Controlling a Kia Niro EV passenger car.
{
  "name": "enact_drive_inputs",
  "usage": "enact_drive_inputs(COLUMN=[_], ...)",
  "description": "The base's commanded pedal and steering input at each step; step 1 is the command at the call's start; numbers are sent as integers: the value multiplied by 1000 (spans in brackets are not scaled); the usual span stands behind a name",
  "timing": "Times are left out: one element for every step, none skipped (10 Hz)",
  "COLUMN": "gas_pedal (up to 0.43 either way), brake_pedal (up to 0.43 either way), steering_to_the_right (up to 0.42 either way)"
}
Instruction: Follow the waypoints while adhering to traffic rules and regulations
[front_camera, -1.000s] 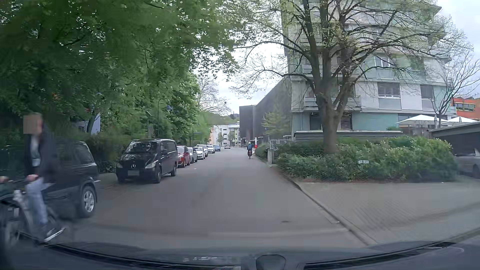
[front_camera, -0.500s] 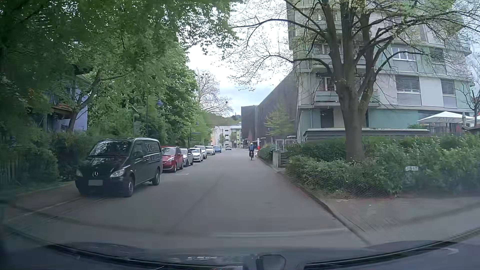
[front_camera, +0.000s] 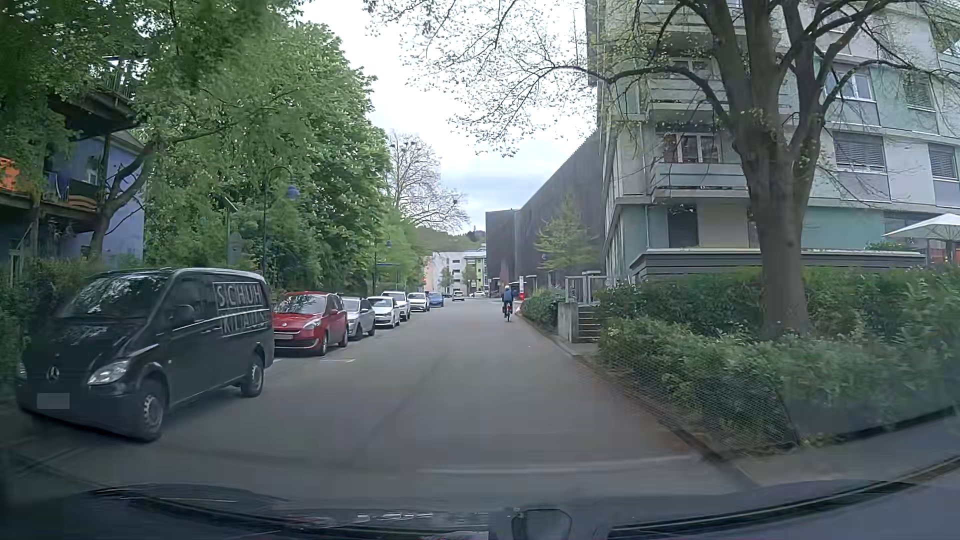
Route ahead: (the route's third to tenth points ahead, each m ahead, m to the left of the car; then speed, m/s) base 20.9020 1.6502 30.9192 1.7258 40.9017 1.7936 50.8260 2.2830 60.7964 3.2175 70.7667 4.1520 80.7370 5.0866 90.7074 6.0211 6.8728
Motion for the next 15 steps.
enact_drive_inputs(gas_pedal=[47, 67, 67, 67, 79, 79, 79, 79, 79, 79, 79, 79, 79, 79, 79], brake_pedal=[0, 0, 0, 0, 0, 0, 0, 0, 0, 0, 0, 0, 0, 0, 0], steering_to_the_right=[-8, -7, -7, -6, -5, -5, -5, -5, -5, -5, -5, -5, -5, -5, -5])
